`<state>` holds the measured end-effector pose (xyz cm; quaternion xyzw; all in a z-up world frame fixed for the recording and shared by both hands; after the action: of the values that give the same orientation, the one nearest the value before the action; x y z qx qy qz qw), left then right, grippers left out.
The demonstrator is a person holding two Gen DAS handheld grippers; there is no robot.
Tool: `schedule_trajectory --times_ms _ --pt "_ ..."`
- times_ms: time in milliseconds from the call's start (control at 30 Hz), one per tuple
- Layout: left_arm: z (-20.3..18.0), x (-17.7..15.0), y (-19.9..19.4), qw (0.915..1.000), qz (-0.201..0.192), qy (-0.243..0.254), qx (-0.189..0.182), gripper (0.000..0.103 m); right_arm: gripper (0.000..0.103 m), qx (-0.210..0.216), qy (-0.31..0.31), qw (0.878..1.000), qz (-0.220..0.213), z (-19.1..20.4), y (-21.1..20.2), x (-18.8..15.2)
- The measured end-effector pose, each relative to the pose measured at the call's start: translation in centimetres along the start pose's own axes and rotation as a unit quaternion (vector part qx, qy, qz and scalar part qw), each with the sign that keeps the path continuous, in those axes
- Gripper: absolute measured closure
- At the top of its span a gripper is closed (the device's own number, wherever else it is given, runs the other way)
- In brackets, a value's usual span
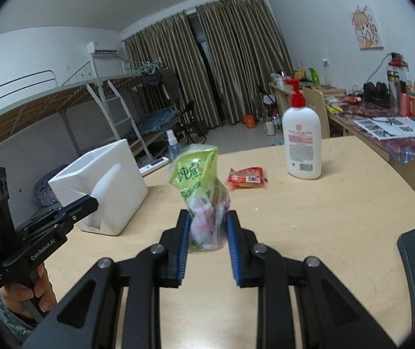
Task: Organize soft objects
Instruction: 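Carry the foam stick and green bag with both grippers toward the styrofoam box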
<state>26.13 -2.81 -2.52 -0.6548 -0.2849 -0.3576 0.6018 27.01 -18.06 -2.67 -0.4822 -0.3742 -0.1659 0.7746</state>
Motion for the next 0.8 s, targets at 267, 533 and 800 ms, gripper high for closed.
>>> schedule_trajectory --times_ms 267,533,800 --pt "0.9 0.0 -3.7 0.9995 -0.028 0.006 0.011 0.094 0.074 0.001 -0.014 1.0 -0.025 1.9 -1.7 -0.2" --pt "2.6 -0.4 -7.5 0.9982 -0.055 -0.001 0.025 0.094 0.074 -0.011 -0.048 0.997 -0.053 4.5 -3.5 0.1" --pt "4.0 -0.8 -10.7 0.996 -0.081 -0.003 0.038 0.094 0.074 -0.013 -0.067 0.995 -0.067 6.2 -4.3 0.2"
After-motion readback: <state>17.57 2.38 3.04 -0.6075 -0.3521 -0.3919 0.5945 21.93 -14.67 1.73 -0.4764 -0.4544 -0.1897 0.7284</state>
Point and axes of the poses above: each gripper's, at about its wrist camera, not at the fingertips, and y roughly the way its jaws point, z to its left, x to its top, the point moved 10 cm from there along y, roughly the way its jaws point, and after that the axes turned 14 degrees about z, right-handed, at the moved point
